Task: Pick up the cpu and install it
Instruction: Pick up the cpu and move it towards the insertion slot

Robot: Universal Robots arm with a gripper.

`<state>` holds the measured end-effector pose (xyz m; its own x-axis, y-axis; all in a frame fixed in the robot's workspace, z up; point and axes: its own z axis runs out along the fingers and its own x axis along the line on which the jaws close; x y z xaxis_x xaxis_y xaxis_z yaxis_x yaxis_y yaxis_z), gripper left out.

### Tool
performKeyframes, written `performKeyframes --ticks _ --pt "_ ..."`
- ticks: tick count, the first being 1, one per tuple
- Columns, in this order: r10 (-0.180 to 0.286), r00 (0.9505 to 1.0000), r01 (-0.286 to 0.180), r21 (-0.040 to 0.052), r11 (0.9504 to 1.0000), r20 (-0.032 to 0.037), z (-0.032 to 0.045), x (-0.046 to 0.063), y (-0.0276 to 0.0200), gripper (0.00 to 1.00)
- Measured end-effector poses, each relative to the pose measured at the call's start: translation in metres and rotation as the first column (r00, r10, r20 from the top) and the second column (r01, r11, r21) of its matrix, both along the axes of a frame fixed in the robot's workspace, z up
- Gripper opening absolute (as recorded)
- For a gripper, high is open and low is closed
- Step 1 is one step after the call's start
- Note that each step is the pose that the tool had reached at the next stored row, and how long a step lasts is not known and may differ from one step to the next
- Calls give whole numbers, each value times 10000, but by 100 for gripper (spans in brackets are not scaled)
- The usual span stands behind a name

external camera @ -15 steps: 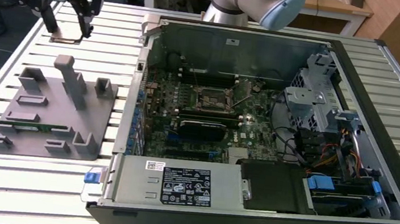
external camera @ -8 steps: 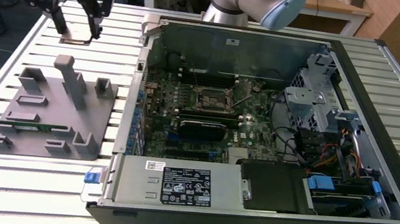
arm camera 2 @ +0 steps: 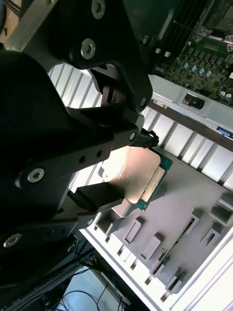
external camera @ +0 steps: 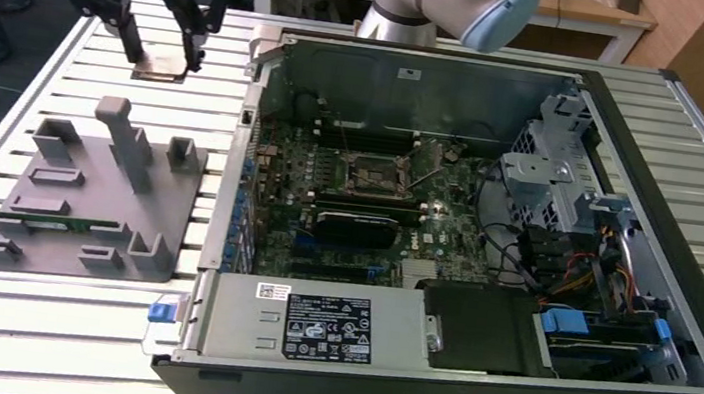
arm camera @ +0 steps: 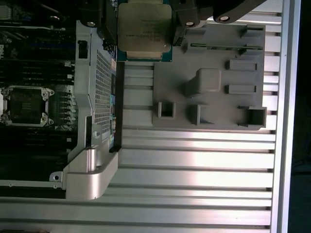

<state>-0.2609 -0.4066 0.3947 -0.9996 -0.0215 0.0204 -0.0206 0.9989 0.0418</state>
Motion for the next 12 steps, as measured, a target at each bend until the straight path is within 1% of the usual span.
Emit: performKeyframes --ticks 12 --pt "-1 10000 1 0 10000 0 -1 319 0 53"
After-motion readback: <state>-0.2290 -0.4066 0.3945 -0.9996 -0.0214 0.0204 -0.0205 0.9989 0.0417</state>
